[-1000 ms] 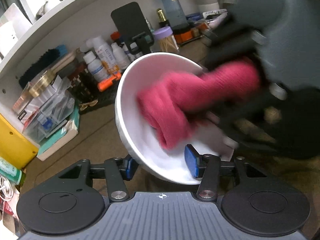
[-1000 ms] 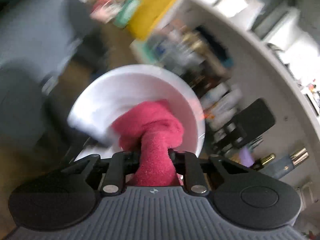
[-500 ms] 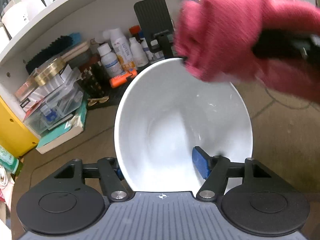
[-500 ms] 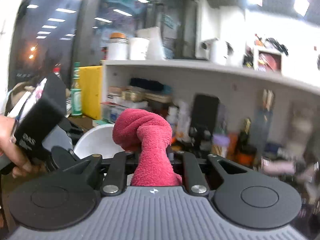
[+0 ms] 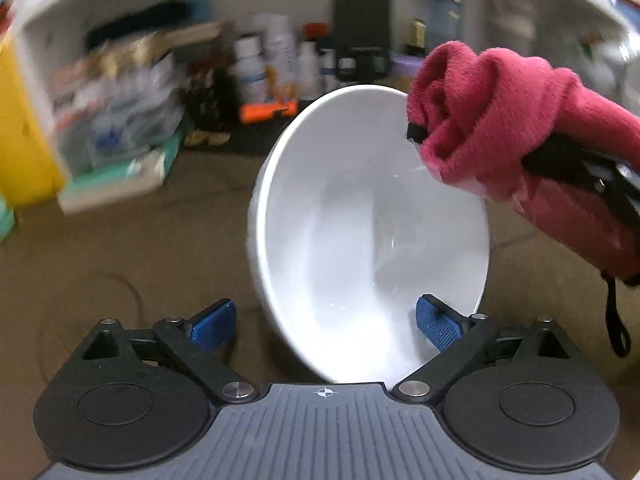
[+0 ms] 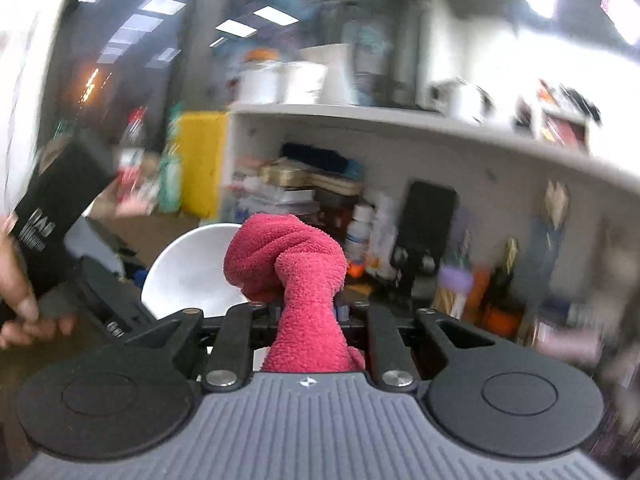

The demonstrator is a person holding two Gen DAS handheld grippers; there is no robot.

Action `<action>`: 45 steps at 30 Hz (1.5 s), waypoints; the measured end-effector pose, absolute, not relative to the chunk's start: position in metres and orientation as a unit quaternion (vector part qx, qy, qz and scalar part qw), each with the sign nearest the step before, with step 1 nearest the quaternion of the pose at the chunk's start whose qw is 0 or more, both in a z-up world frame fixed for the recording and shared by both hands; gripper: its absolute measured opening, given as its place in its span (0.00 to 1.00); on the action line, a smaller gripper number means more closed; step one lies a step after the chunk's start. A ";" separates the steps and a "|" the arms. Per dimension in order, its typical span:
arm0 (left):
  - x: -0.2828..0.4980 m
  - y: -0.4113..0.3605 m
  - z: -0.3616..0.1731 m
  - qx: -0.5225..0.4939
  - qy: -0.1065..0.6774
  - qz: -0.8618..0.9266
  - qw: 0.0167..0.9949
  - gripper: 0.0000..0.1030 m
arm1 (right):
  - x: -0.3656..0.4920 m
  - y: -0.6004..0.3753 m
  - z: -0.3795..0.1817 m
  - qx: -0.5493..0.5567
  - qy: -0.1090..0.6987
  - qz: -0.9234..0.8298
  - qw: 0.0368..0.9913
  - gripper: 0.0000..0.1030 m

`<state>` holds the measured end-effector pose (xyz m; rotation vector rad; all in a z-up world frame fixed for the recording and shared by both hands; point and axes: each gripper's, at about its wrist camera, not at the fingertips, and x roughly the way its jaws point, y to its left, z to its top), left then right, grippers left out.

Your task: Clean bowl

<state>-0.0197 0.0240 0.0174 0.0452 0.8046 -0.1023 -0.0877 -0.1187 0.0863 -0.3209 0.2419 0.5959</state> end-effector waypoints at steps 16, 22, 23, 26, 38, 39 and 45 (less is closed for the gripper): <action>-0.030 0.013 0.026 0.137 0.380 -0.081 0.911 0.34 | -0.040 -0.048 0.082 -0.239 0.193 0.315 0.898 0.17; -0.010 0.050 0.031 0.148 0.383 -0.029 0.911 0.40 | -0.054 -0.105 0.119 -0.022 0.081 0.345 0.935 0.17; -0.007 0.056 0.032 0.148 0.383 -0.019 0.912 0.41 | -0.054 -0.118 0.123 0.013 0.076 0.344 0.936 0.17; 0.001 0.073 0.043 0.153 0.373 0.006 0.915 0.46 | -0.053 -0.136 0.119 0.038 0.071 0.323 0.943 0.18; -0.084 -0.004 0.067 0.466 0.274 -0.163 0.825 0.96 | -0.020 -0.163 0.050 0.148 0.143 0.291 0.934 0.18; -0.082 -0.009 0.059 0.498 0.283 -0.185 0.799 0.88 | -0.018 -0.162 0.049 0.145 0.146 0.291 0.934 0.18; -0.043 -0.012 0.029 0.569 0.331 -0.224 0.718 0.63 | -0.020 -0.159 0.048 0.137 0.159 0.297 0.932 0.20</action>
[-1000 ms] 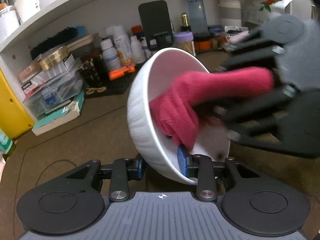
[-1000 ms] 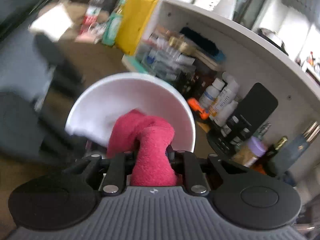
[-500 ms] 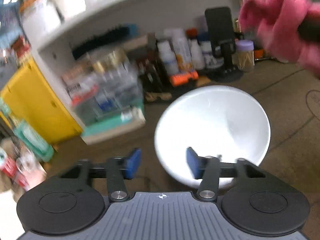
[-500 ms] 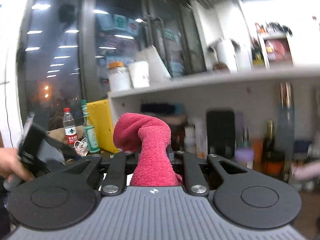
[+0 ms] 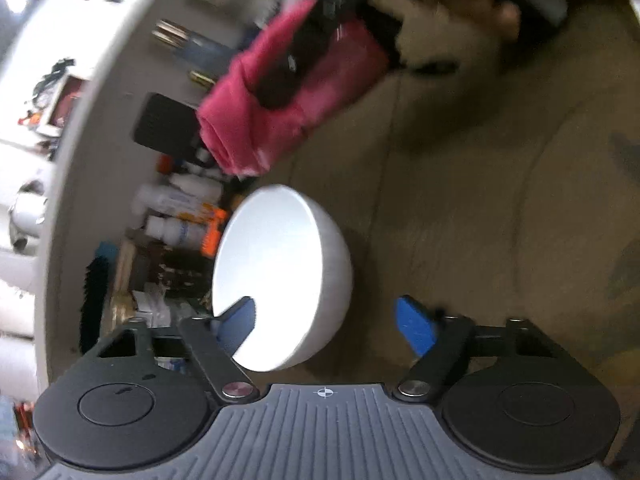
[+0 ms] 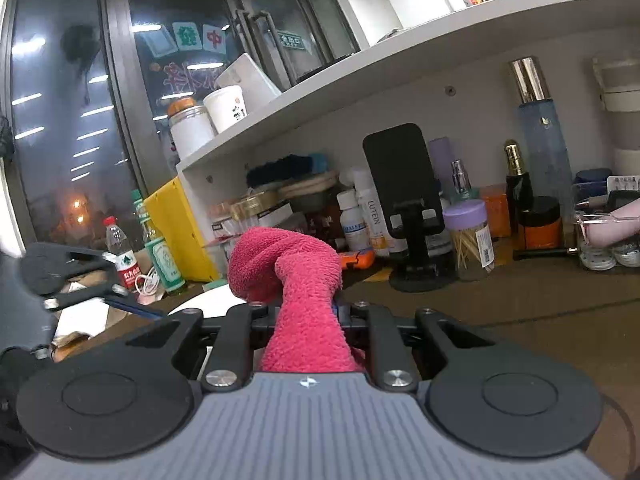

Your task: Clean bowl

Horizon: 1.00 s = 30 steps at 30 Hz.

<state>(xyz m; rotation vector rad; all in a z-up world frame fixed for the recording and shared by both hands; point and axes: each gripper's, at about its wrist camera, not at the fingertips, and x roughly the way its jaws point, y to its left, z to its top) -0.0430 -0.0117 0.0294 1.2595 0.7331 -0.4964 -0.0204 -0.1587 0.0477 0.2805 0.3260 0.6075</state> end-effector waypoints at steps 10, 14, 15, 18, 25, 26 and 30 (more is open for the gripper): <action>-0.008 -0.005 -0.011 0.663 0.355 -0.194 0.630 0.17 | -0.021 -0.155 0.045 0.134 0.182 0.300 0.927 0.22; 0.012 -0.006 0.002 0.619 0.396 -0.190 0.651 0.15 | -0.019 -0.160 0.044 0.145 0.185 0.293 0.927 0.23; 0.019 -0.004 0.012 0.580 0.414 -0.196 0.674 0.14 | -0.019 -0.160 0.044 0.146 0.184 0.291 0.927 0.23; 0.031 0.002 0.039 0.476 0.444 -0.214 0.728 0.12 | -0.020 -0.164 0.045 0.145 0.186 0.287 0.928 0.23; 0.024 0.033 0.073 0.211 0.415 -0.216 0.858 0.12 | -0.023 -0.159 0.051 0.088 0.187 0.283 0.936 0.16; 0.017 0.035 0.073 0.183 0.406 -0.219 0.868 0.12 | -0.026 -0.153 0.054 0.064 0.179 0.282 0.941 0.16; -0.017 0.035 0.064 0.123 0.370 -0.218 0.895 0.14 | -0.035 -0.121 0.059 -0.064 0.148 0.259 0.952 0.15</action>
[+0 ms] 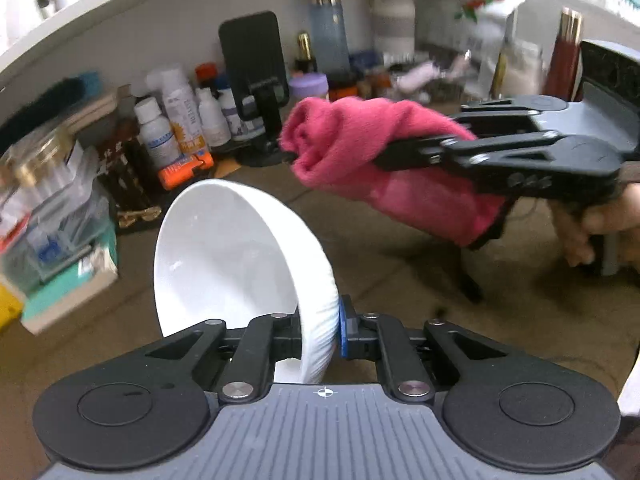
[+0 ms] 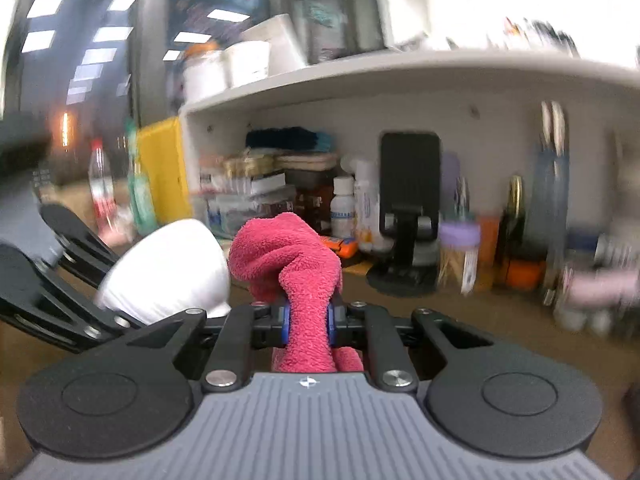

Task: Clean bowl
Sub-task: 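Tilt the white bowl with the left tool while the right tool wipes its outer wall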

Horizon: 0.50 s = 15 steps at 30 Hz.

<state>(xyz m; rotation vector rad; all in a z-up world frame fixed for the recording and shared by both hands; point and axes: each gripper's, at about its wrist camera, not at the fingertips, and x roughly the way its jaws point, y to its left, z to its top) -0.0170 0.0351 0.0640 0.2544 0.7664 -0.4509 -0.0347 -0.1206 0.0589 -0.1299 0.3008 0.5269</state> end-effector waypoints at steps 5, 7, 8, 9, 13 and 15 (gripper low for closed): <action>-0.028 0.038 0.054 0.088 0.348 -0.220 0.907 0.16 | -0.055 -0.070 0.058 -0.245 0.083 0.258 0.931 0.15; -0.038 0.035 0.051 0.089 0.343 -0.221 0.909 0.17 | -0.067 -0.060 0.059 -0.283 0.067 0.276 0.916 0.15; -0.037 0.036 0.050 0.087 0.342 -0.221 0.909 0.17 | -0.076 -0.057 0.059 -0.303 0.064 0.292 0.905 0.15; -0.039 0.037 0.050 0.085 0.341 -0.223 0.909 0.18 | -0.087 -0.056 0.056 -0.326 0.067 0.309 0.891 0.15; -0.043 0.043 0.044 0.085 0.339 -0.231 0.908 0.20 | -0.121 -0.064 0.052 -0.346 0.082 0.362 0.862 0.15; -0.049 0.042 0.042 0.101 0.338 -0.231 0.907 0.22 | -0.144 -0.071 0.052 -0.348 0.086 0.383 0.852 0.15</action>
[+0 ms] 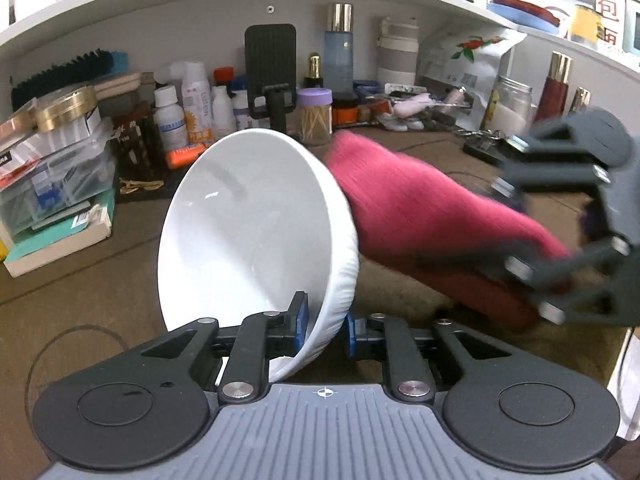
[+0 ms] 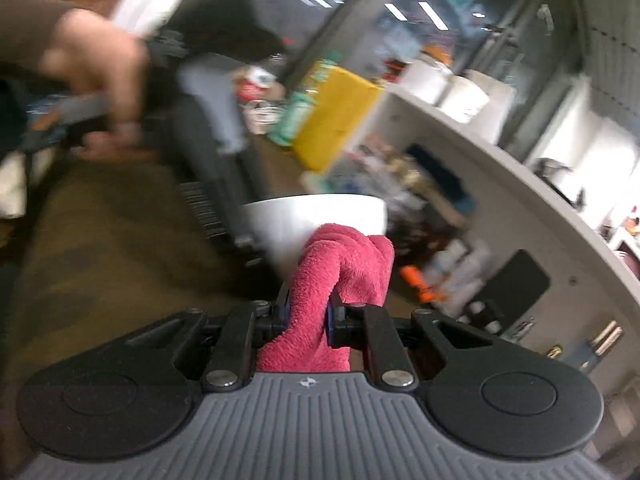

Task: Clean bowl
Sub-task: 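Tilt the white bowl with the left tool while the right tool wipes its outer wall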

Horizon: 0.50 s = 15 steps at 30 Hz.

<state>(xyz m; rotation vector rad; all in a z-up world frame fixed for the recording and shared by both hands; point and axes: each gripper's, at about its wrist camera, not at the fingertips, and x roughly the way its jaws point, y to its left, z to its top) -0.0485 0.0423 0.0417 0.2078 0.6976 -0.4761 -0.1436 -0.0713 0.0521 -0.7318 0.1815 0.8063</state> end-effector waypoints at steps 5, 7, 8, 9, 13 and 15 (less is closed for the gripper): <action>-0.057 0.039 0.038 0.126 0.334 -0.226 0.906 0.23 | -0.166 -0.075 0.060 -0.327 0.064 0.372 0.867 0.15; -0.058 0.037 0.038 0.135 0.335 -0.224 0.905 0.23 | -0.154 -0.069 0.059 -0.318 0.076 0.346 0.879 0.15; -0.058 0.036 0.038 0.140 0.336 -0.223 0.905 0.23 | -0.146 -0.066 0.059 -0.311 0.082 0.330 0.887 0.15; -0.058 0.035 0.037 0.143 0.336 -0.222 0.904 0.23 | -0.134 -0.062 0.058 -0.301 0.090 0.311 0.897 0.15; -0.059 0.033 0.036 0.157 0.341 -0.221 0.900 0.26 | -0.087 -0.069 0.055 -0.218 0.141 0.272 0.926 0.15; -0.058 0.033 0.034 0.165 0.343 -0.218 0.899 0.32 | -0.065 -0.077 0.050 -0.167 0.177 0.272 0.931 0.16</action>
